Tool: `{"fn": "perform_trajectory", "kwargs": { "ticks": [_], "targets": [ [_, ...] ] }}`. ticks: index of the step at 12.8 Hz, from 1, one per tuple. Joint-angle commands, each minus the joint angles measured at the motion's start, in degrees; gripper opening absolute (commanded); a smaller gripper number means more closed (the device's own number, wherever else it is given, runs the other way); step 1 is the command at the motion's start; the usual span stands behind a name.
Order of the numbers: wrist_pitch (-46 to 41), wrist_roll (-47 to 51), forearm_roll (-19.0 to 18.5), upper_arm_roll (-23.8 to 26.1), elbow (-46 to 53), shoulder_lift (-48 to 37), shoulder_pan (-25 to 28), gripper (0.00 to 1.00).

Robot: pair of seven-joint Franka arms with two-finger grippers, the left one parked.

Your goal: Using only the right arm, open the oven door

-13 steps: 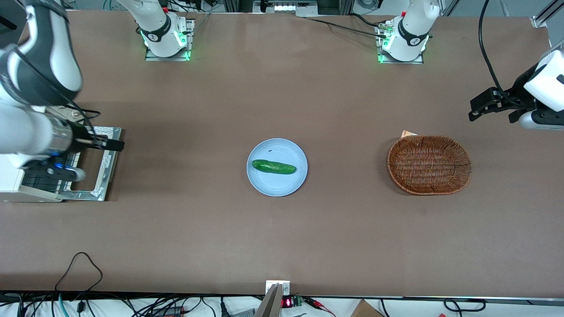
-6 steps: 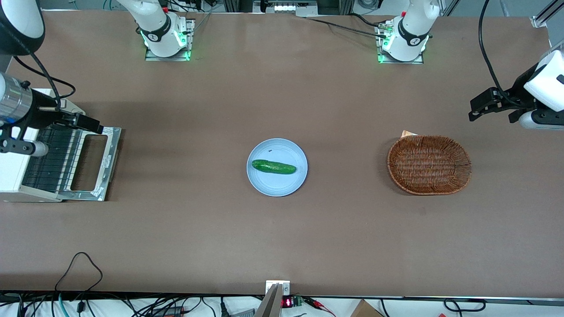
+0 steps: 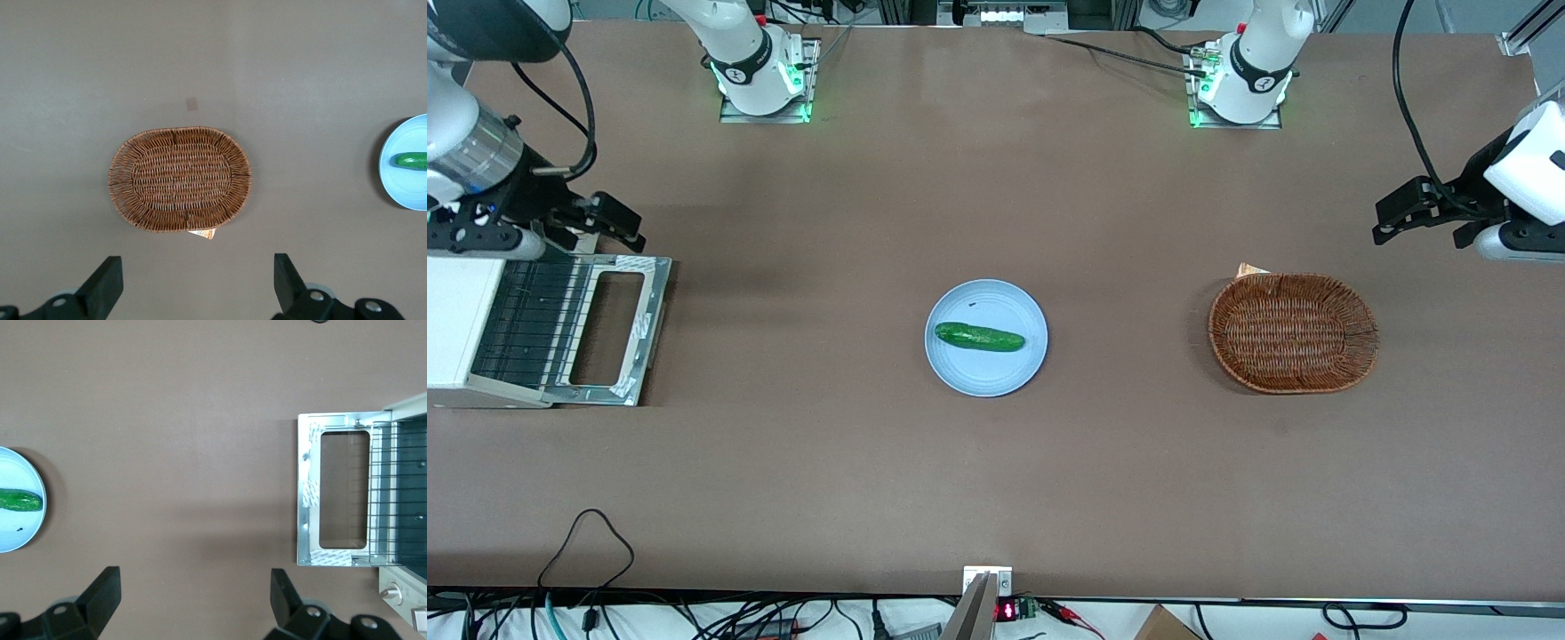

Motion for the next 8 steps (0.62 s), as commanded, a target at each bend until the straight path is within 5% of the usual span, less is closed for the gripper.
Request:
{"fn": "perform_trajectory", "kwargs": {
  "ticks": [1, 8],
  "targets": [
    [0.4, -1.0, -0.2, 2.7, -1.3, -1.0, -3.0, 0.99],
    [-9.5, -0.4, 0.2, 2.3, 5.5, 3.1, -3.4, 0.99]
  ]
}}
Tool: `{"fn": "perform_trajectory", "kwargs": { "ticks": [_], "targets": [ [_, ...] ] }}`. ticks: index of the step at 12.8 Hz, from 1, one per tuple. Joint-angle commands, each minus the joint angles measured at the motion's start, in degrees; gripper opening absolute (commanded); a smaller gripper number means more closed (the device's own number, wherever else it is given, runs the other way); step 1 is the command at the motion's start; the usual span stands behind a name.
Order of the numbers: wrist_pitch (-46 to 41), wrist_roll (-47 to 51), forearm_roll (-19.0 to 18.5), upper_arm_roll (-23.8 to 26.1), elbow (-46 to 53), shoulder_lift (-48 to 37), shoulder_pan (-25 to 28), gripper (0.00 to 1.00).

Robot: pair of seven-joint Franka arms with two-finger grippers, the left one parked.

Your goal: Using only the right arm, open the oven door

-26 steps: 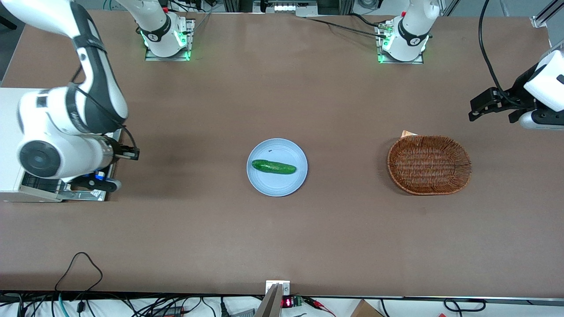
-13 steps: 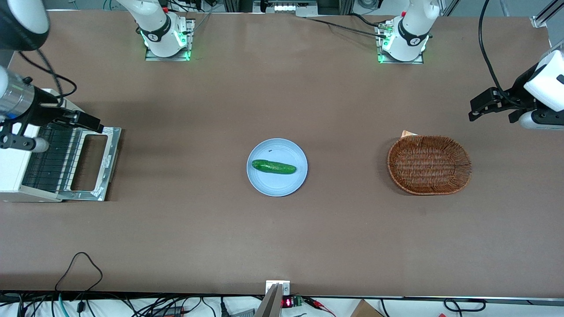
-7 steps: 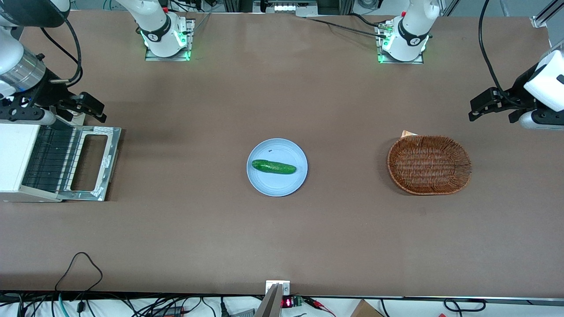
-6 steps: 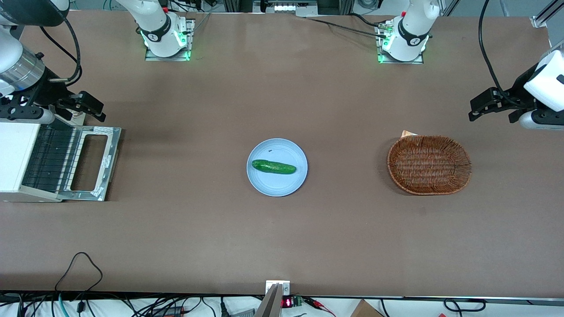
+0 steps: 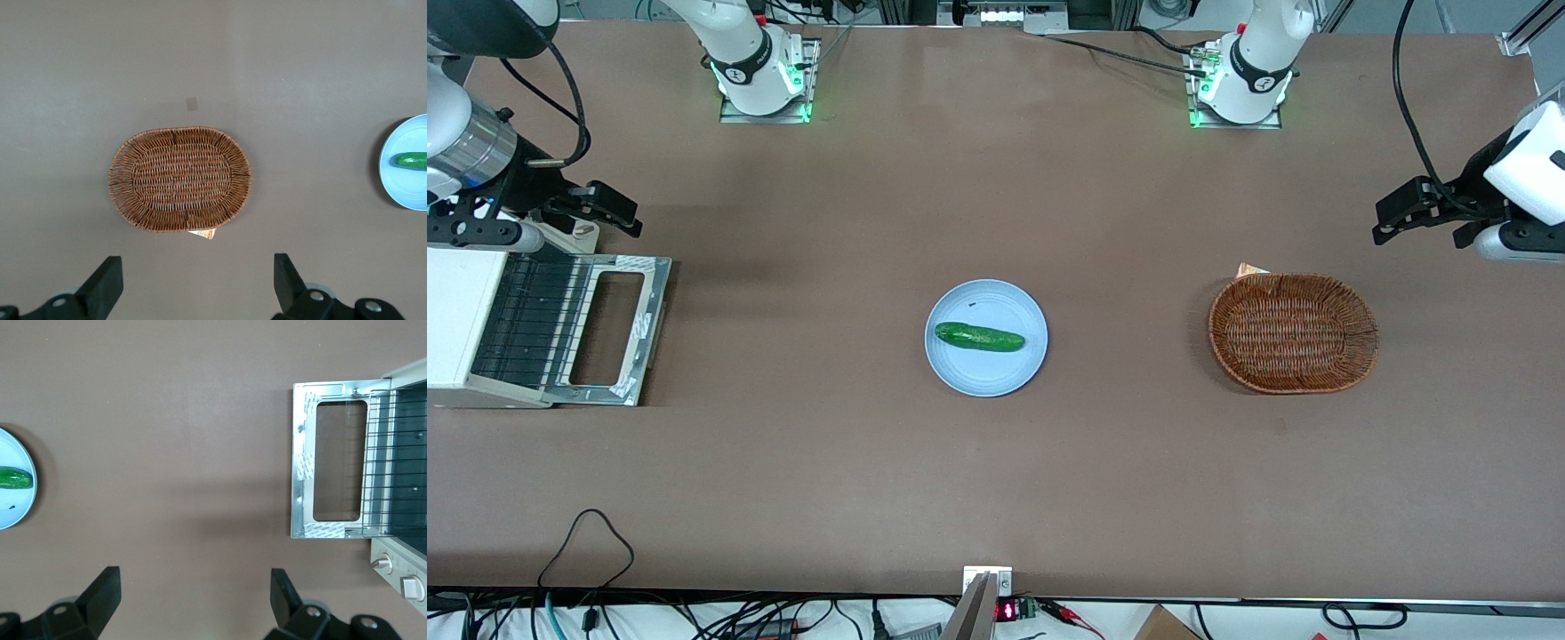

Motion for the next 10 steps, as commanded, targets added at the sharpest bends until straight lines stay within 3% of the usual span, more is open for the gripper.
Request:
{"fn": "perform_trajectory", "kwargs": {
  "ticks": [1, 10],
  "targets": [
    [-3.1, -0.3, 0.2, 0.5, 2.0, 1.0, -0.9, 0.99],
    [-3.2, -1.4, 0.0, 0.4, 3.2, 1.6, -1.9, 0.99]
  ]
}}
